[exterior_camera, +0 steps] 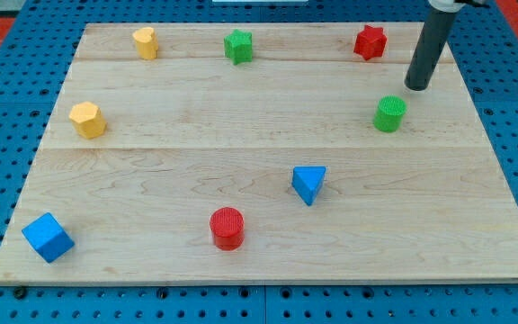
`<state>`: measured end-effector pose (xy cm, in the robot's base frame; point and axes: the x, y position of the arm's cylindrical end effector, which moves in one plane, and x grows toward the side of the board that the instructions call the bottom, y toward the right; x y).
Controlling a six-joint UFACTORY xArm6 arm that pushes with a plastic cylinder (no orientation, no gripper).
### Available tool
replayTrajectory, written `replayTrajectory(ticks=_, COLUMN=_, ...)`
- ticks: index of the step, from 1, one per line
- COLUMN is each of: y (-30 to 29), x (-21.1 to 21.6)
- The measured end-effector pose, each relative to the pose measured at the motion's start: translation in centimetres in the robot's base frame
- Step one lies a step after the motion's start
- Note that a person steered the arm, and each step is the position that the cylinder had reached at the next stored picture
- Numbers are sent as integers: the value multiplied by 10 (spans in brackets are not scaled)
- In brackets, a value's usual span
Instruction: Push green circle up and right
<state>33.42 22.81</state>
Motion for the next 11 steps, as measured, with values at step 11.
replayTrajectory(ticks=11, y=-74, x=37)
